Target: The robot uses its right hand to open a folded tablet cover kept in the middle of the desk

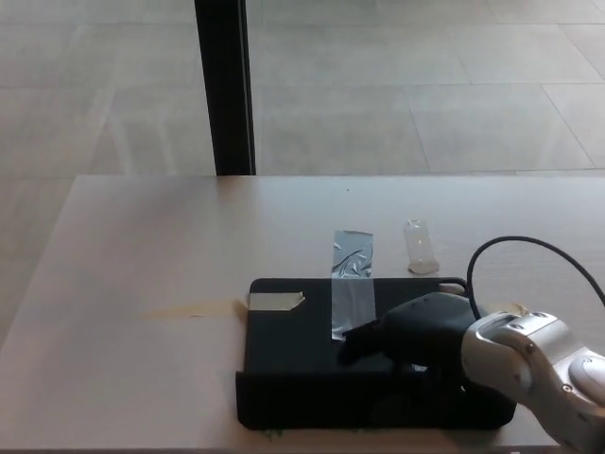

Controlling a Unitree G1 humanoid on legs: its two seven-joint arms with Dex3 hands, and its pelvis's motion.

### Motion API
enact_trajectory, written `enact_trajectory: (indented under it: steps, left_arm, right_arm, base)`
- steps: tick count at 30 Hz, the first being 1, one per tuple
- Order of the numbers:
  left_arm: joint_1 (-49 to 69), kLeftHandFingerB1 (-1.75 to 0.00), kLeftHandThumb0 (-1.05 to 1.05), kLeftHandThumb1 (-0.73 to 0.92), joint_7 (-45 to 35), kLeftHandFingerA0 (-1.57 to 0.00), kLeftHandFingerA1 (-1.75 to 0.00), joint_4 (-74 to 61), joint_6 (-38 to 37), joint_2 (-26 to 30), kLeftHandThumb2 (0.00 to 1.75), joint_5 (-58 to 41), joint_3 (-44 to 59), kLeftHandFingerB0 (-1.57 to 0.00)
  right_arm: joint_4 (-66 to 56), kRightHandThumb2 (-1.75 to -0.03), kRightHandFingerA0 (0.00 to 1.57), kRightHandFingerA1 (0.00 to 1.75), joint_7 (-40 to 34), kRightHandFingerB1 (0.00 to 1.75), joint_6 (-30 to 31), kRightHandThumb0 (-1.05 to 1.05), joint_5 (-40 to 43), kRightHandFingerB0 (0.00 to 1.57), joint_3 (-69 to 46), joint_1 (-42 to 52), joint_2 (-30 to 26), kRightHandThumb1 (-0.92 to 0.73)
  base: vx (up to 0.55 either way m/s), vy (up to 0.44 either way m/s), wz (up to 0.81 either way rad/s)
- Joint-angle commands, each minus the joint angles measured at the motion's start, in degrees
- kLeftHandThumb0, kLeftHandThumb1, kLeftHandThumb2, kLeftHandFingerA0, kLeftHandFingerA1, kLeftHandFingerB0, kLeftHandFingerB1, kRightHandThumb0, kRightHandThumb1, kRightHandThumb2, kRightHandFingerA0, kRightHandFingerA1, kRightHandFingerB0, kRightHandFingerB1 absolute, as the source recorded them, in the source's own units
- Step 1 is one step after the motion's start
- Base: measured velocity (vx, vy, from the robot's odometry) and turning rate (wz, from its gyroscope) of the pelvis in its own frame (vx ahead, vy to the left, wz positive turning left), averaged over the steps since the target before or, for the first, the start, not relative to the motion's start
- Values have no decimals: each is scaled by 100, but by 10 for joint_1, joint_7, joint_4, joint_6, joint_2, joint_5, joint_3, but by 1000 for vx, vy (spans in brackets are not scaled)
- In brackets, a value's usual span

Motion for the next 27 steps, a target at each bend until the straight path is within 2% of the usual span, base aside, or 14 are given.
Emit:
enact_trajectory:
  steps: [1, 2, 3, 7, 8, 9, 10, 11, 18, 19, 21, 25, 26, 27]
  left_arm:
    - [-1, -61, -72, 77, -19, -66, -85, 12, 19, 43, 63, -31, 12, -36]
    - [-2, -61, -73, 76, -18, -66, -86, 11, 19, 44, 63, -31, 12, -36]
    - [-2, -61, -73, 76, -19, -65, -84, 11, 19, 44, 63, -30, 11, -36]
    - [-7, -62, -73, 76, -13, -67, -83, 9, 17, 45, 63, -23, 6, -39]
    - [-10, -62, -74, 76, -10, -66, -83, 8, 16, 44, 63, -20, 2, -39]
    - [-10, -62, -74, 76, -9, -66, -83, 8, 16, 43, 63, -19, 1, -39]
    - [-13, -61, -73, 75, -8, -66, -83, 10, 18, 45, 62, -22, 4, -40]
    - [-14, -64, -75, 75, -10, -71, -86, 8, 18, 45, 62, -26, 8, -40]
    - [-28, -63, -75, 76, -5, -70, -84, 4, 24, 51, 63, -19, 1, -39]
    - [-27, -64, -79, 56, -9, -65, -81, 5, 23, 51, 91, -22, 4, -38]
    - [-26, -62, -77, 74, -15, -68, -83, 9, 23, 51, 62, -29, 11, -38]
    - [-29, -62, -76, 75, -9, -67, -83, 5, 24, 50, 63, -26, 9, -37]
    - [-29, -61, -76, 75, -9, -67, -82, 6, 22, 50, 63, -25, 8, -38]
    - [-29, -61, -77, 75, -9, -66, -82, 6, 21, 50, 63, -23, 7, -37]
  right_arm:
    - [6, -72, 35, 70, 260, 48, 116, -105, -175, 30, 139, -26, 23, -92]
    - [15, -112, 37, 73, 249, 55, 128, -105, -185, 28, 145, -23, 30, -69]
    - [17, -72, 34, 71, 253, 47, 129, -105, -185, 30, 147, -26, 31, -92]
    - [20, -68, 26, 65, 264, 42, 156, -105, -165, 18, 145, -22, 38, -89]
    - [3, -122, 28, 64, 274, 50, 163, -104, -181, 19, 153, -16, 33, -70]
    - [-5, -122, 28, 64, 278, 50, 165, -104, -189, 19, 158, -15, 30, -70]
    - [-16, -121, 48, 76, 277, 57, 168, -102, -183, 36, 152, -12, 26, -69]
    - [-48, -68, 42, 72, 278, 51, 181, -105, -178, 33, 140, 1, 17, -91]
    - [-263, -66, 44, 71, 343, 44, 304, -103, -201, 26, 84, 90, -30, -86]
    - [-323, -114, 74, 85, 313, 49, 247, -84, -253, 7, 91, 128, -66, -56]
    - [-367, -107, 62, 87, 323, 43, 276, -105, -262, 7, 78, 163, -68, -66]
    - [-422, -109, 80, 98, 327, 53, 274, -105, -291, 17, 64, 204, -79, -69]
    - [-434, -70, 74, 91, 325, 46, 271, -105, -286, 25, 59, 212, -83, -92]
    - [-447, -122, 75, 92, 326, 55, 270, -105, -283, 26, 55, 221, -86, -74]
  base:
    - [0, 0, 0]
    - [0, 0, 0]
    - [0, 0, 0]
    - [0, 0, 0]
    - [0, 0, 0]
    - [0, 0, 0]
    - [0, 0, 0]
    - [0, 0, 0]
    - [0, 0, 0]
    - [0, 0, 0]
    - [0, 0, 0]
    - [0, 0, 0]
    - [0, 0, 0]
    - [0, 0, 0]
